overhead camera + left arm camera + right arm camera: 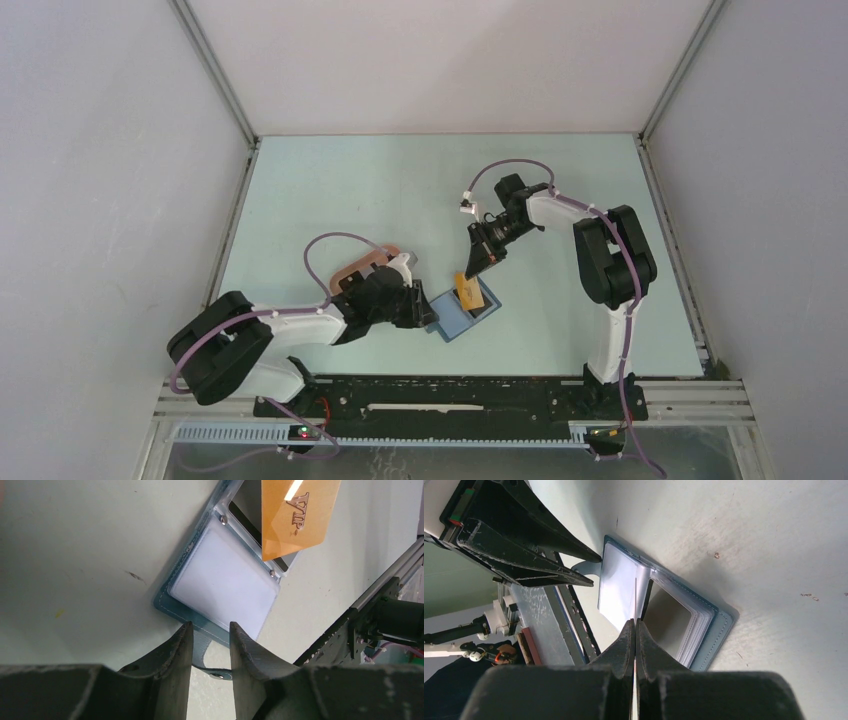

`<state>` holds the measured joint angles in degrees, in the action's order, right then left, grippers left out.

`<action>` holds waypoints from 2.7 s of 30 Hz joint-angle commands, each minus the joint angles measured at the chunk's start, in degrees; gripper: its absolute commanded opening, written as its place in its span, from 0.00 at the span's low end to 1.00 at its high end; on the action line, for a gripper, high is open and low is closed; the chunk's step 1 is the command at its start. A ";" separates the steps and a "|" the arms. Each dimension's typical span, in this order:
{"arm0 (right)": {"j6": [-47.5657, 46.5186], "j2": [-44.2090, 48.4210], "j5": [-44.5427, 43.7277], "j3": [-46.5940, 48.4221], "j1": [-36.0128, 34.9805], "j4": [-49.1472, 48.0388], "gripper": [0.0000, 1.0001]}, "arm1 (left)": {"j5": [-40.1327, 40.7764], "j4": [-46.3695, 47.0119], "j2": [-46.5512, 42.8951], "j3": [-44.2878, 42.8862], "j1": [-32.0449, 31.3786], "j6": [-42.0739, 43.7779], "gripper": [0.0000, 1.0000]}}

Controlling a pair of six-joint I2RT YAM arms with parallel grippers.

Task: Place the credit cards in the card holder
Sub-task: Insert the credit card into the card holder.

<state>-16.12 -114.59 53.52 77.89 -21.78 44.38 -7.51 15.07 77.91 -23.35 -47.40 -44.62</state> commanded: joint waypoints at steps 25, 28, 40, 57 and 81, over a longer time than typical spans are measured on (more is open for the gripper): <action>0.19 -3.14 -2.50 -0.19 -3.79 0.22 0.00 | 1.43 0.44 0.65 1.64 -0.29 -0.46 0.38; 0.56 -2.25 -4.43 -1.08 -3.80 -0.91 0.00 | 1.51 0.48 0.92 1.65 -0.31 -0.47 0.38; -0.23 -0.26 -11.34 -2.56 -6.12 -1.07 0.00 | 1.61 0.55 2.49 0.92 -0.28 -0.51 0.37; 3.70 -2.47 -13.05 -1.35 -8.78 -1.98 0.00 | 0.92 1.23 4.31 0.06 -0.31 -0.44 0.36; 2.11 -0.63 -13.28 -0.10 -10.46 -1.01 0.27 | 1.84 0.97 2.27 0.79 -0.32 -0.60 0.35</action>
<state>-12.53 -117.12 43.03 76.36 -31.07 43.62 -7.03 18.83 81.23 -23.35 -47.40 -45.08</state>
